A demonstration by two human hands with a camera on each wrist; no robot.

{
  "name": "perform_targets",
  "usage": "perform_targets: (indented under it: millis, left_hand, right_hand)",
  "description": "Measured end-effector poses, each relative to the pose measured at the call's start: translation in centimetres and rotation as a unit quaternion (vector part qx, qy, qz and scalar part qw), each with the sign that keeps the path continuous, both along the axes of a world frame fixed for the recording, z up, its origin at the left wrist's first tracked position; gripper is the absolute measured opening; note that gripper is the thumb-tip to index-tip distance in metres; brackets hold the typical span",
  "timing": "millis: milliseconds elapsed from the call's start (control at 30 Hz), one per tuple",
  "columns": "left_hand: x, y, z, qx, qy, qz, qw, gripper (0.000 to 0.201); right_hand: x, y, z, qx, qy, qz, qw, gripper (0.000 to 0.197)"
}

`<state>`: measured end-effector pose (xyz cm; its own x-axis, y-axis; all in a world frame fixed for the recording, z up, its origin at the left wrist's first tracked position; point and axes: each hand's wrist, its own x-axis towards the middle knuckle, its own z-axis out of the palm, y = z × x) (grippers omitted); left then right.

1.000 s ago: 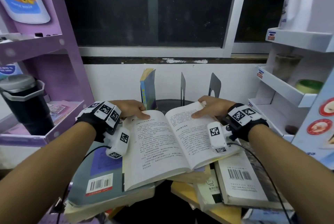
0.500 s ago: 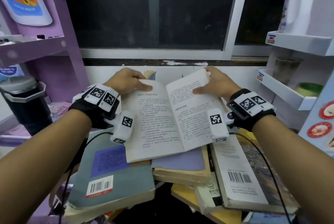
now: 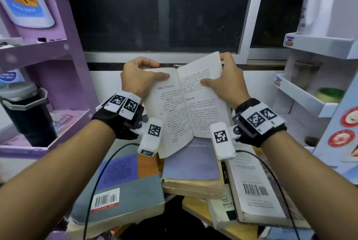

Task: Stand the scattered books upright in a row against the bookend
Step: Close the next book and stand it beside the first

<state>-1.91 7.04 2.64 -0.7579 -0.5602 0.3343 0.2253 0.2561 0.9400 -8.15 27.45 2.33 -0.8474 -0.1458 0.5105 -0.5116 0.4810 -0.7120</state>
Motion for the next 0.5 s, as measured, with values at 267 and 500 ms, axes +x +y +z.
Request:
perform_targets:
  millis: [267,500]
  left_hand:
    - [-0.8,0.9,-0.1,0.093,0.001,-0.051,0.994,0.026]
    - [-0.2,2.5,0.4,0.123,-0.003,-0.143,0.982,0.051]
  right_hand:
    - [1.5,-2.0,-0.9,0.019,0.05,0.003,0.999,0.049]
    - [3.4,-4.3,-1.1,-0.017,0.043,0.079,0.996,0.047]
